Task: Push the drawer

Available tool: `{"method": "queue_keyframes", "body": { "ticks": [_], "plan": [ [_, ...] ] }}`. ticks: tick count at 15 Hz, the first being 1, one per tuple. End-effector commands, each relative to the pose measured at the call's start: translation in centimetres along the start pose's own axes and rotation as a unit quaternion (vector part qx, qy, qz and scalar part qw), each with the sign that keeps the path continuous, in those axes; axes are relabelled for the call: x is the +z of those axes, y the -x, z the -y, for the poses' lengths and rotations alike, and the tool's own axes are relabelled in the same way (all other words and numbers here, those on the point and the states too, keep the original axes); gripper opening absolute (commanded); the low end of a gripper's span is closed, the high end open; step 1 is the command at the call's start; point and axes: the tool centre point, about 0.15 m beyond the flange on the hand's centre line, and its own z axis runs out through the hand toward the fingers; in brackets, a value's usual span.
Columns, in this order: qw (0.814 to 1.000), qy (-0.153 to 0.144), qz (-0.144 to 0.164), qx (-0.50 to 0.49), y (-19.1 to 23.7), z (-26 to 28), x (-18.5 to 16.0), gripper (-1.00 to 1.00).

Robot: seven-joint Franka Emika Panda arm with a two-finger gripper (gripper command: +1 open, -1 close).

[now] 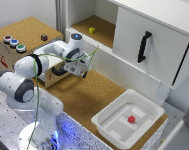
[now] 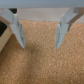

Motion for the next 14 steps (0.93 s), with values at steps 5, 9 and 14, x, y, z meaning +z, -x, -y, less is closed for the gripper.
{"method": "queue_keyframes", "body": {
  "ticks": [5, 9, 14],
  "plan": [
    [0.999, -0.025, 0.026, -0.002, -3.9, 4.8, 1.2, -1.00],
    [0.999, -0.025, 0.035, -0.011, -4.4, 7.4, 1.5, -1.00],
    [0.998, 0.007, 0.055, -0.026, -4.8, 11.4, 2.5, -1.00]
  ]
}}
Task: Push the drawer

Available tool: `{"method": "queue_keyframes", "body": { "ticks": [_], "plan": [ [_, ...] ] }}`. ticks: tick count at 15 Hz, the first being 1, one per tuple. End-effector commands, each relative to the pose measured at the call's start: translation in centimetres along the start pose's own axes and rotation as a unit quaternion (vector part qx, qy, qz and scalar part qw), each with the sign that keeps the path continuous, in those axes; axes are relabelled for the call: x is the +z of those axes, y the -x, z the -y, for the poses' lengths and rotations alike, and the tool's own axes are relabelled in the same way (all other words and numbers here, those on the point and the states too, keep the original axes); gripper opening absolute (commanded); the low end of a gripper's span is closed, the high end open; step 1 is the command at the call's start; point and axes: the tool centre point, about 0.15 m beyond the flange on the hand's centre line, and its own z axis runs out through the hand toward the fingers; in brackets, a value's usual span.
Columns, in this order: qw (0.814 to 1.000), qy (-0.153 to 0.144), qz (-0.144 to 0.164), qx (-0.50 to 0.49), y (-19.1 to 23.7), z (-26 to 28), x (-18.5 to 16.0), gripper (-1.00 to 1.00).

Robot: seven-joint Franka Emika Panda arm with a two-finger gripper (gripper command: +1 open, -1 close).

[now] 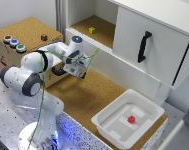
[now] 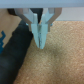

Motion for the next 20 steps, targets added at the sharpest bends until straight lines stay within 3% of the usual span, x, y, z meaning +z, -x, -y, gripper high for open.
{"method": "queue_keyframes", "body": {
  "ticks": [1, 20],
  "plan": [
    [0.998, 0.037, 0.054, -0.008, -3.2, 5.2, 1.7, -1.00],
    [0.999, -0.014, 0.024, -0.021, -6.7, 16.7, 3.9, -1.00]
  ]
}}
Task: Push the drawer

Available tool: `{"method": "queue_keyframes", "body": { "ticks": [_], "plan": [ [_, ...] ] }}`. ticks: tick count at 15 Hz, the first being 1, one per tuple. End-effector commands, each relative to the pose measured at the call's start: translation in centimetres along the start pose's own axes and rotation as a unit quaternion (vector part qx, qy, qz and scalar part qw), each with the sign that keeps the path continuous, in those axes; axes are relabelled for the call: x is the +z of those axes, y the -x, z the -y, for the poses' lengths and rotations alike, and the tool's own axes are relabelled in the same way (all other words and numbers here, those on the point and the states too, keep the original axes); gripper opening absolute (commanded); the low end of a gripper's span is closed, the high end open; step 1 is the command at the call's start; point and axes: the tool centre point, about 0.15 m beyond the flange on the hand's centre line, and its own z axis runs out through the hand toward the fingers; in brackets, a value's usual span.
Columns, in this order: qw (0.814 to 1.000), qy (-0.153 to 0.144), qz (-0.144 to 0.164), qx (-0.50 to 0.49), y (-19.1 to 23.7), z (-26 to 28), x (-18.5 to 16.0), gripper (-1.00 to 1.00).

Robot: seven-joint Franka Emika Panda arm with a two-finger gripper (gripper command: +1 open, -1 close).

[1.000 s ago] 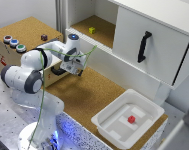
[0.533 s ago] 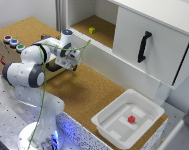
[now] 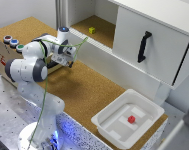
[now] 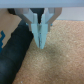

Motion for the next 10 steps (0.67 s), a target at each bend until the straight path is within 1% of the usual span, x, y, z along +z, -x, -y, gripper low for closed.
{"method": "queue_keyframes", "body": {
  "ticks": [1, 6, 8, 10],
  "plan": [
    [1.000, -0.003, 0.019, -0.015, -3.2, 4.7, 1.8, -1.00],
    [0.999, -0.011, 0.007, -0.040, -4.2, 6.4, 1.0, -1.00],
    [0.999, -0.011, 0.005, -0.037, -3.9, 6.2, 0.8, -1.00],
    [1.000, -0.005, -0.001, -0.025, -3.4, 5.4, 0.2, -1.00]
  ]
}}
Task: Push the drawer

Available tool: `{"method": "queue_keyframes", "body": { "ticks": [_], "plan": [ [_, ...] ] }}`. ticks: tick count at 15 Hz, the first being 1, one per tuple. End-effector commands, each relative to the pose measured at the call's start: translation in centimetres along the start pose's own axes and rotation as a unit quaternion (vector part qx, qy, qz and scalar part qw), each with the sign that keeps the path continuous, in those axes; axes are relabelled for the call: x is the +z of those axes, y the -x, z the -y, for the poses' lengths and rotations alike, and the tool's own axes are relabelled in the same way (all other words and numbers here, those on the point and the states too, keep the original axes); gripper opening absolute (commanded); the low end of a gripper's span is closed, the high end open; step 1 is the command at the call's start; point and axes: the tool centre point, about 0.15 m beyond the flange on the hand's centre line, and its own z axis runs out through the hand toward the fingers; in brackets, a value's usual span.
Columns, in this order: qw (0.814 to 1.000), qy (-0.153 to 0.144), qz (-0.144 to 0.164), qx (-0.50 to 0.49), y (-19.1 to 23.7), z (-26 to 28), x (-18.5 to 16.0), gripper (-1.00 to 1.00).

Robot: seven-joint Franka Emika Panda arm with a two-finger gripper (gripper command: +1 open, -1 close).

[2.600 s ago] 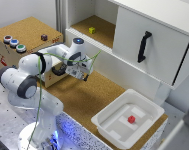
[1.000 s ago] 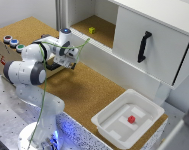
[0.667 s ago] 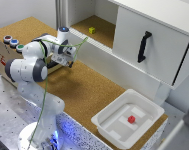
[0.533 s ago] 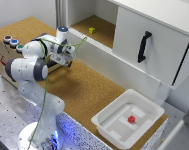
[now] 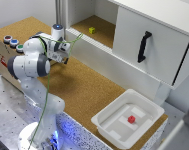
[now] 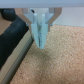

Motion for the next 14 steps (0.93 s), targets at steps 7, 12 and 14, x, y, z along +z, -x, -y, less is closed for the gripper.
{"method": "queue_keyframes", "body": {
  "ticks": [7, 12, 14],
  "plan": [
    [0.998, 0.060, 0.008, 0.030, 0.2, -0.9, -3.1, 1.00],
    [0.997, 0.065, 0.018, 0.038, 0.7, -1.9, -3.7, 1.00],
    [0.997, 0.071, 0.020, 0.034, 1.0, -2.3, -4.0, 1.00]
  ]
}}
